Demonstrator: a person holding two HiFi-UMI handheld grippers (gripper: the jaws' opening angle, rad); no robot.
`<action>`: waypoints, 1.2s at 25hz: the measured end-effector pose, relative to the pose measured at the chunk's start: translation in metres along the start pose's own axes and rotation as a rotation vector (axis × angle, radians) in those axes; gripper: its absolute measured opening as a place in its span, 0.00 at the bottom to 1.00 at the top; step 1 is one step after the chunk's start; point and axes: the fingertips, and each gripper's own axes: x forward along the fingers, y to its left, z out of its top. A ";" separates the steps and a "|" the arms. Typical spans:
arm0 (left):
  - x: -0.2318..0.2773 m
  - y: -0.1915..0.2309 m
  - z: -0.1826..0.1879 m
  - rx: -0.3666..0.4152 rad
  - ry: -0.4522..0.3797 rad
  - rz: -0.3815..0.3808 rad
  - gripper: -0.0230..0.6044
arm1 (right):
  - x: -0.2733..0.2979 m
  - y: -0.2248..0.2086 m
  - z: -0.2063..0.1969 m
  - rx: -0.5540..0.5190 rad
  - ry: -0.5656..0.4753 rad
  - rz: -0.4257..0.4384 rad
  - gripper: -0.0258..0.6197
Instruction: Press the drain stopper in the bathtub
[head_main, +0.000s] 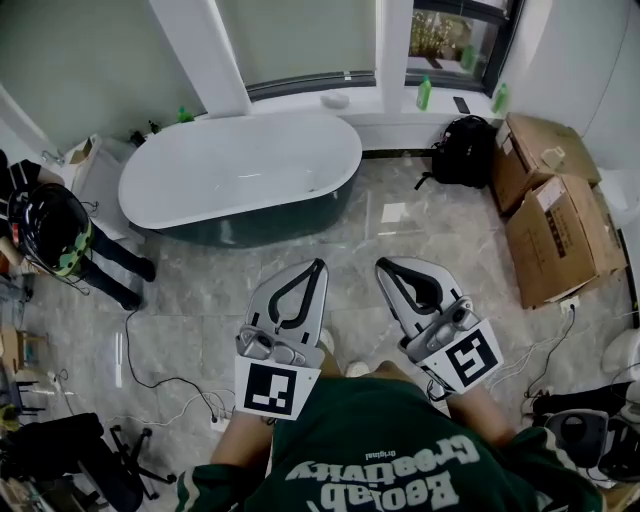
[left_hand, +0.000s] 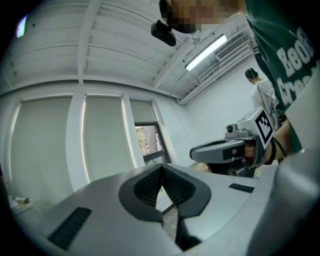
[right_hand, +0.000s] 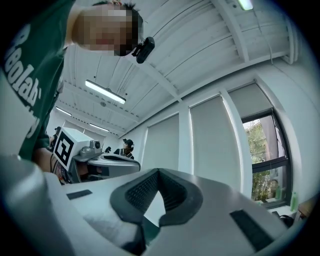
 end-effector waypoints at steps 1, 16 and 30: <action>0.001 0.002 -0.002 -0.003 0.002 0.003 0.05 | 0.002 0.000 -0.002 -0.006 -0.002 0.005 0.06; 0.060 0.046 -0.038 -0.034 -0.058 -0.048 0.05 | 0.053 -0.036 -0.033 -0.018 -0.018 0.004 0.06; 0.174 0.151 -0.088 -0.075 -0.036 -0.110 0.05 | 0.177 -0.130 -0.078 0.031 0.047 -0.081 0.06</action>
